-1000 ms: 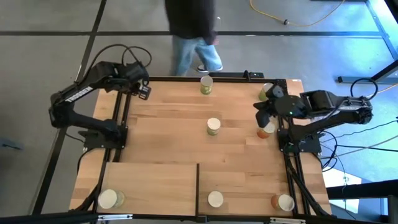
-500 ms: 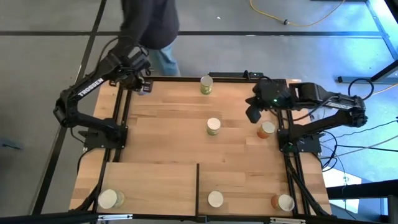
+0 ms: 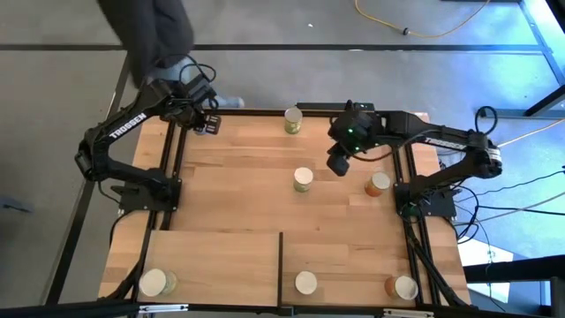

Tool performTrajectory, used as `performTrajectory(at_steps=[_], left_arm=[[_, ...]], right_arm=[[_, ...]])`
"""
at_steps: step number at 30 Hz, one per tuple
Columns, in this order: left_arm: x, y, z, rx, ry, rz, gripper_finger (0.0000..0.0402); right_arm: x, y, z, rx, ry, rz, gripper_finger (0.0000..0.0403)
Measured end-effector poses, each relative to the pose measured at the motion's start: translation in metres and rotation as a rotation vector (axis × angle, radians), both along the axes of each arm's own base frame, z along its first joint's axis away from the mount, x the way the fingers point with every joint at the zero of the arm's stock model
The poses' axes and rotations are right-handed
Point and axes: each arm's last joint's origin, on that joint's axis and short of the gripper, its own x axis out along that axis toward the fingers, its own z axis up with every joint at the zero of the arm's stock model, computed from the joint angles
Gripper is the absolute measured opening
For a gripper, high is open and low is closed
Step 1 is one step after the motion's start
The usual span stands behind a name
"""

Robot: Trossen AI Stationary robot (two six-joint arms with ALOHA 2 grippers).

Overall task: Pick and place cans onto a shelf
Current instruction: Put the bottom canned oranges on the shelf

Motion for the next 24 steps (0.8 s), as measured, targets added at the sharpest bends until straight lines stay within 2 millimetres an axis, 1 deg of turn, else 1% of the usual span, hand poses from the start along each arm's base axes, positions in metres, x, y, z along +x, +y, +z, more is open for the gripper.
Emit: performTrajectory(at_steps=[5,9,14,18,24], left_arm=[[0.0,0.0,0.0,0.001,0.005,-0.017,0.0049],[0.0,0.0,0.0,0.002,0.012,-0.036,0.0049],[0.0,0.0,0.0,0.003,0.014,-0.041,0.0049],[0.0,0.0,0.0,0.003,0.016,-0.047,0.0049],[0.001,-0.001,0.0,-0.025,0.0,-0.102,0.0049]], right_arm=[[0.009,-0.005,-0.008,0.098,0.0,0.04,0.0066],[0.028,-0.011,-0.021,0.163,-0.017,0.065,0.009],[0.053,-0.024,-0.039,0.195,-0.053,0.017,0.0092],[0.064,-0.031,-0.058,0.196,0.009,0.015,0.0091],[0.077,-0.034,-0.084,0.219,0.088,0.046,0.0091]])
